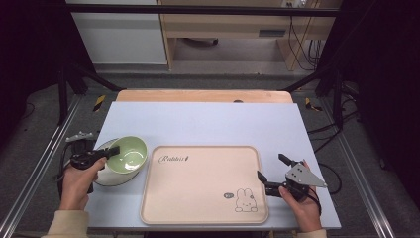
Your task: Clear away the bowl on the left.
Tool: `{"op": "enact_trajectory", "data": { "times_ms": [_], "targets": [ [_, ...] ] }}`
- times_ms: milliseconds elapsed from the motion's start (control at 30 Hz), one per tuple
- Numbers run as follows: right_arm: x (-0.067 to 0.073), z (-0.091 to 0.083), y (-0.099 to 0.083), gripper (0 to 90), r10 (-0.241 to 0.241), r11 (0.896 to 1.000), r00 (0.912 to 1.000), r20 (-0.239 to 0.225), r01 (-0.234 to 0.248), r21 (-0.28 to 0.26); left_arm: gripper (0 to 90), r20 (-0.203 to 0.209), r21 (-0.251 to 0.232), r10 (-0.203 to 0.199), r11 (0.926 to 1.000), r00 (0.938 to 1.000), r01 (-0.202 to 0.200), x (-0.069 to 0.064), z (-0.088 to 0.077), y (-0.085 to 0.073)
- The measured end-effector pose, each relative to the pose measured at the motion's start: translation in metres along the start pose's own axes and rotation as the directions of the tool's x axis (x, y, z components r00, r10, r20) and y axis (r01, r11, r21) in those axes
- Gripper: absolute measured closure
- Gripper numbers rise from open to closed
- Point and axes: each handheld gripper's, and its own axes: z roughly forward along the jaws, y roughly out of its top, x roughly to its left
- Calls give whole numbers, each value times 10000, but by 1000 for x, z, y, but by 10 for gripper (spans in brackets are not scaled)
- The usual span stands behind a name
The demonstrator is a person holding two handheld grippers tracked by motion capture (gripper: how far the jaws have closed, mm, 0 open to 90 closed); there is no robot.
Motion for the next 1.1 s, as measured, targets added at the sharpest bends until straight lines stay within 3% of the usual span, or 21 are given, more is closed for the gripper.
{"op": "enact_trajectory", "data": {
  "times_ms": [333, 700, 1100],
  "targets": [
    [-1, -1, 0, 69, 84, 9999, 10000, 11, -84, -102, 823, 277, 100, 538, 9985, 9982, -541, -24, 9, 3],
    [-2, -2, 0, 68, 117, 9998, 9999, 49, -117, -130, 823, 782, 339, 1036, 9937, 9915, -1065, -52, 26, 3],
    [-1, -1, 0, 68, 110, 9999, 9999, 10, -110, -116, 823, 996, 332, 1407, 9889, 9850, -1446, -69, 33, 3]
  ]
}}
